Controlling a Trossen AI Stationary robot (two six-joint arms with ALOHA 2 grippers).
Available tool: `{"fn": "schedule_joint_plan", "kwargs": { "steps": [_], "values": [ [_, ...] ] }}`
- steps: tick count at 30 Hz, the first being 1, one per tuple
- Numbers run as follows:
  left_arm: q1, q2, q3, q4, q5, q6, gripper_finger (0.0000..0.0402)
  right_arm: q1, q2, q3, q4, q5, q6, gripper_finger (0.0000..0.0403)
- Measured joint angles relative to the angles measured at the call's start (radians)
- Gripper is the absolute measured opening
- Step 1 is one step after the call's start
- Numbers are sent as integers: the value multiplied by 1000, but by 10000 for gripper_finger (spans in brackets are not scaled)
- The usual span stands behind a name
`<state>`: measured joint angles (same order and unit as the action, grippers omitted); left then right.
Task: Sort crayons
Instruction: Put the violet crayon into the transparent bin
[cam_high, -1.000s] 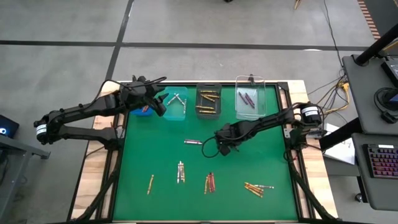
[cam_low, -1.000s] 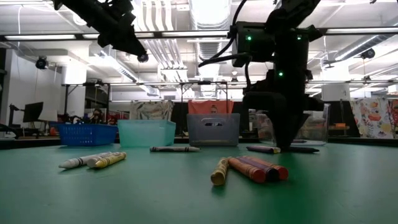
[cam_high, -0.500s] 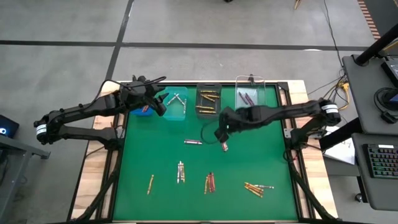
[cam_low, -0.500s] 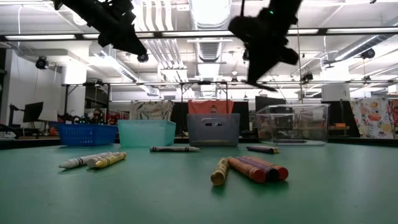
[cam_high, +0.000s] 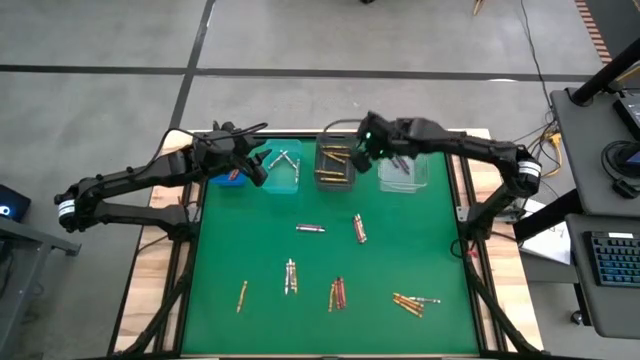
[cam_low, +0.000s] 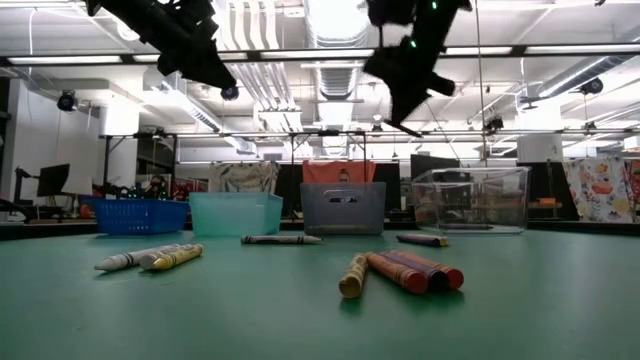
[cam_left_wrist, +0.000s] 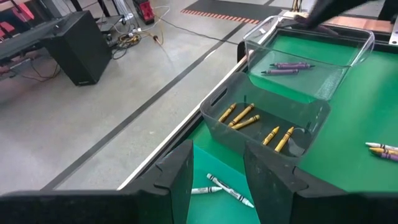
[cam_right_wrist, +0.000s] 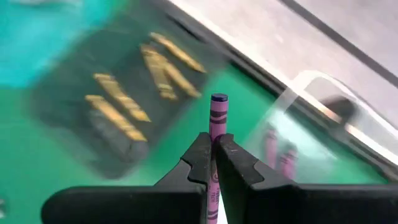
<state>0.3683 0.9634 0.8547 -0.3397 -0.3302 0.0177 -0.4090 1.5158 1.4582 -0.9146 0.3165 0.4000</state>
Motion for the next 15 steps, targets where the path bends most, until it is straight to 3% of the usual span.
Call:
{"fn": "schedule_joint_plan", "kwargs": {
  "steps": [8,15],
  "values": [
    [0,0,0,0,0,0,123,-220,1,-58,-86,0,0,12],
    [0,0,0,-1,0,0,123,-327,1,-184,-50,-1,0,12]
  ]
}}
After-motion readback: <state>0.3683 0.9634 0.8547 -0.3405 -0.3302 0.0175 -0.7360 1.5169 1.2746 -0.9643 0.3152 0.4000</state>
